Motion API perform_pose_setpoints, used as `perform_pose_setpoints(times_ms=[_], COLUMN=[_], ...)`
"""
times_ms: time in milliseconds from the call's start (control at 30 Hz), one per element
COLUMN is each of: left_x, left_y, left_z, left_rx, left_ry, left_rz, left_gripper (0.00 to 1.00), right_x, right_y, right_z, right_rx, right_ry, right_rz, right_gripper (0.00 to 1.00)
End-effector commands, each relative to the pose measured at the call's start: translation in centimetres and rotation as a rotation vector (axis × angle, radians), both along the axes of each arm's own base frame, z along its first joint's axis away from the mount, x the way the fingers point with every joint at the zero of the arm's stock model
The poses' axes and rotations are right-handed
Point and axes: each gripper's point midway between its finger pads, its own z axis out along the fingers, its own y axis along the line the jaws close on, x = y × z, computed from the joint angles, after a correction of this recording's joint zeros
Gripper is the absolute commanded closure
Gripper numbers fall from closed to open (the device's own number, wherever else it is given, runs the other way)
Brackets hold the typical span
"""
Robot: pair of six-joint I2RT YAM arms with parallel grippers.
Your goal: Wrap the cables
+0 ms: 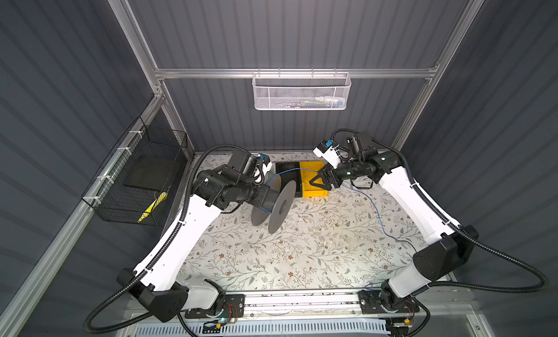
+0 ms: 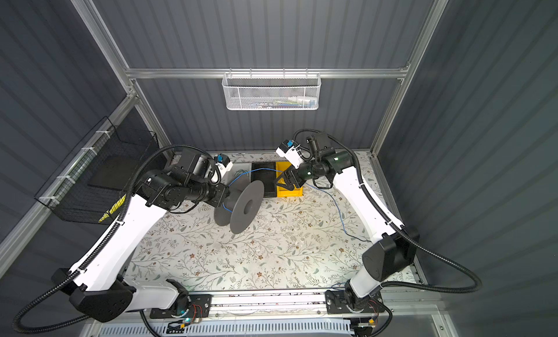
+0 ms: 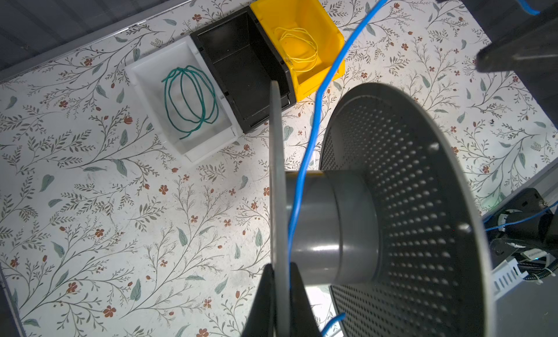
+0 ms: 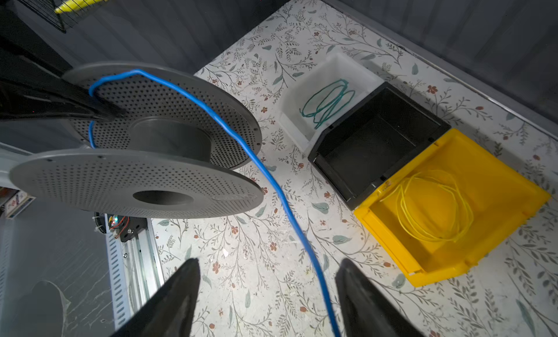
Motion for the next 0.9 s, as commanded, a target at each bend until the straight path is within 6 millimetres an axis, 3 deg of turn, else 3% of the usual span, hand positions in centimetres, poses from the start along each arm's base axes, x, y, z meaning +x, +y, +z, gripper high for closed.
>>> perform_pose_setpoints(times_ms=[0, 133, 300, 500, 633, 733, 867], left_x=[0.1, 0.2, 0.3, 0.5, 0.0, -0.2, 1.5], left_y=[-0.8, -0.7, -0.5, -0.7, -1.0, -1.3, -0.3], left_z=[2.5, 2.8, 3.4, 6.3, 10.0, 13.2, 15.0], left_rx=[-0.055, -0.061, -0.077, -0.174, -0.317, -0.436, -0.523], left_ry=[-0.062, -0.068, -0.087, -0.129, -0.179, -0.219, -0.226], left_rz=[-0.035, -0.023, 0.001, 0.046, 0.064, 0.073, 0.239], left_gripper=[1.00, 1.00, 1.00, 1.00, 1.00, 1.00, 1.00], right_x=[0.4, 0.7, 1.2, 3.6, 3.7, 3.2, 1.3], right_y=[-0.4, -0.4, -1.3, -3.6, -4.3, -3.8, -1.6], right_z=[-1.5, -1.4, -1.3, -4.0, -6.2, -7.2, -7.1], right_rx=[-0.047, -0.040, -0.053, -0.111, -0.096, -0.044, 0.075], right_ry=[0.018, 0.010, -0.039, -0.025, 0.020, 0.047, 0.071], right_rz=[-0.017, -0.036, -0.102, -0.261, -0.309, -0.315, -0.253], right_gripper=[0.39, 0.62, 0.99, 1.00, 1.00, 1.00, 1.00])
